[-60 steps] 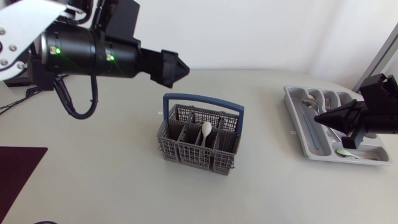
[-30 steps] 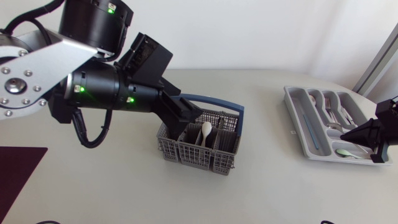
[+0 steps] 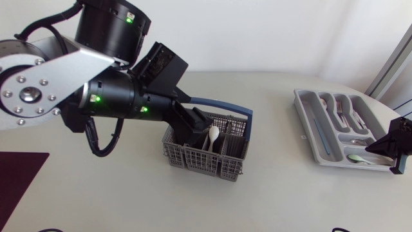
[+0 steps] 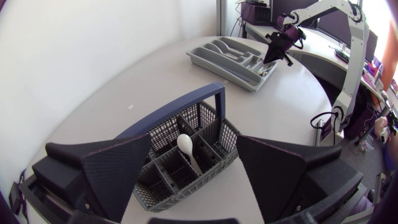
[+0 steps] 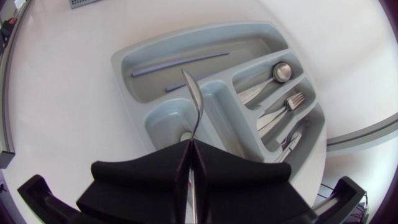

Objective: Sort the cutlery from the basket into the organizer compartments.

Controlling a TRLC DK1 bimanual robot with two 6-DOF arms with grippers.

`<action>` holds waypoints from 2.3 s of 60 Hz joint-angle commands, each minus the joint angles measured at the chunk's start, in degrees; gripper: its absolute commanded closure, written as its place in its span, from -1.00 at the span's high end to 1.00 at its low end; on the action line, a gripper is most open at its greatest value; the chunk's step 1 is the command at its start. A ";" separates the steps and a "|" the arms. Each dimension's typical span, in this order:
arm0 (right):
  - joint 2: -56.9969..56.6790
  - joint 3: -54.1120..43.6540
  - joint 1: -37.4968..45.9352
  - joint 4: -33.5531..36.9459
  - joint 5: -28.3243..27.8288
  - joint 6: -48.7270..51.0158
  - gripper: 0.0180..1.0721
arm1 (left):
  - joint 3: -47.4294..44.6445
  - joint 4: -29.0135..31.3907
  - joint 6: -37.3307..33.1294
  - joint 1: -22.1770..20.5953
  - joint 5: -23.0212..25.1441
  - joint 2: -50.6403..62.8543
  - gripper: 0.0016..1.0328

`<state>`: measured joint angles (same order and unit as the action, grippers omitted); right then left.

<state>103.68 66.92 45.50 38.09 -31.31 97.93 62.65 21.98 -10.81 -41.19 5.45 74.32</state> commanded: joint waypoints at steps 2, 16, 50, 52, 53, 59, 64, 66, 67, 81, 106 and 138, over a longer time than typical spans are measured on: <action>2.76 1.90 0.30 -1.35 1.52 2.88 -0.88 | -1.48 -0.71 -1.32 -0.38 -0.71 0.82 0.83; 5.39 1.46 -0.06 -4.78 5.47 4.64 -0.67 | -2.45 -0.62 -1.67 -0.47 -0.97 0.03 0.83; -4.63 -7.24 -0.58 -10.22 3.89 0.77 -0.03 | -5.17 -0.71 -4.22 -1.00 -1.06 -1.38 0.83; -6.30 -8.12 -0.93 -10.31 3.01 -0.28 -0.03 | -5.35 -0.71 -4.22 -1.00 -1.06 -1.38 0.83; -7.00 -8.56 -1.11 -10.31 2.75 -0.72 -0.03 | -5.52 -0.71 -4.13 -1.09 -1.06 -1.38 0.83; -10.87 -10.93 -2.25 -10.05 1.43 -3.80 0.19 | -7.19 -1.41 -4.13 -1.70 -1.06 -1.38 0.83; -14.65 -13.48 -3.66 -9.43 -0.07 -6.17 0.25 | -8.86 -2.82 -4.22 -2.32 -2.03 -1.38 0.83; -15.96 -14.36 -4.54 -9.43 -0.33 -7.75 0.25 | -9.30 -3.08 -4.22 -2.32 -2.20 -1.46 0.83; -17.19 -15.15 -5.15 -9.17 -0.68 -8.90 0.25 | -9.65 -3.26 -4.22 -2.32 -2.20 -1.55 0.83; -33.19 -24.73 -15.70 -6.18 -2.97 -19.62 0.25 | -12.64 -5.10 -5.72 -0.38 -2.20 -2.08 0.83; -50.59 -32.20 -43.91 -9.35 2.92 -45.46 0.25 | -17.74 -18.20 -4.92 0.23 -2.20 2.14 0.83; -55.07 -38.88 -54.99 -15.23 5.91 -55.22 0.25 | -19.94 -38.94 -1.06 0.50 -2.20 14.18 0.83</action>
<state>49.34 29.76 -8.54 23.73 -25.56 44.88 43.11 -14.46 -13.08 -41.08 3.53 86.32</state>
